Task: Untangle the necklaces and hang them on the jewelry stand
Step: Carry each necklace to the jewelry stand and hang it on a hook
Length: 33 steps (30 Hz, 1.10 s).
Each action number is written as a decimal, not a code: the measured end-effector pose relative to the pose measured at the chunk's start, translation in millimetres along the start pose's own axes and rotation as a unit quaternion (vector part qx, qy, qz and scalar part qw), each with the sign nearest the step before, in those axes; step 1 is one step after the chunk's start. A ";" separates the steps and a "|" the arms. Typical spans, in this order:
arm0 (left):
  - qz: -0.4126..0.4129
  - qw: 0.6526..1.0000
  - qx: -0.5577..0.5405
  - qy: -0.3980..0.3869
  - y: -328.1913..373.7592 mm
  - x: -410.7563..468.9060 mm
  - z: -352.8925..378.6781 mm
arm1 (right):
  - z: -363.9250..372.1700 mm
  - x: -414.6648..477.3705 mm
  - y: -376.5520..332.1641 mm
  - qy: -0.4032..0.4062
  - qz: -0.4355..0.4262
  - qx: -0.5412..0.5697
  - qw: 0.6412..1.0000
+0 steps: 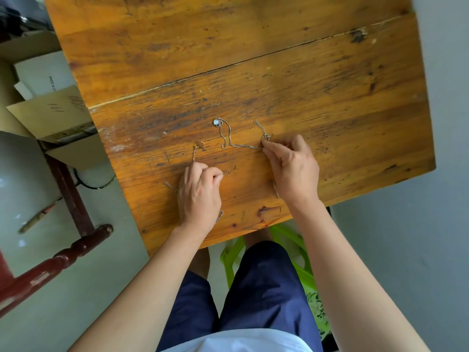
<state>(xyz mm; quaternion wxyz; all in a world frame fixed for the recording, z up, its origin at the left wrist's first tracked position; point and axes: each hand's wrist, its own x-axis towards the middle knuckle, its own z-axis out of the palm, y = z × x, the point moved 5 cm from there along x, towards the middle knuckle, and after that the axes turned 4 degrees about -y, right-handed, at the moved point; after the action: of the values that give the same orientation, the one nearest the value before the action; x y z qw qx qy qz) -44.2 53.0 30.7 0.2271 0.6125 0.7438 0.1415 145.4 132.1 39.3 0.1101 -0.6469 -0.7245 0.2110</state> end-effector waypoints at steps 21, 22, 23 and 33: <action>-0.275 0.816 -0.502 -0.085 0.9 8.8 -47.0 | -14.9 -17.1 -34.4 -0.108 0.188 0.516 0.829; -0.259 0.844 -0.463 -0.078 0.8 10.2 -52.1 | -16.5 -17.5 -36.2 -0.110 0.199 0.528 0.818; -0.236 0.879 -0.409 -0.068 0.2 11.6 -57.5 | -18.4 -17.8 -38.1 -0.110 0.204 0.535 0.813; -0.215 0.884 -0.414 -0.020 14.4 20.4 -114.7 | -59.4 -21.2 -65.0 -0.100 0.209 0.547 0.805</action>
<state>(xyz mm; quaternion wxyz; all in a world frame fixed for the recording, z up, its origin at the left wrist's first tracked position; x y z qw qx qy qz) -93.6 83.7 132.7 0.5002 0.2908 0.7258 0.3722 116.1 116.1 123.5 0.3253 -0.5907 -0.3432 0.6538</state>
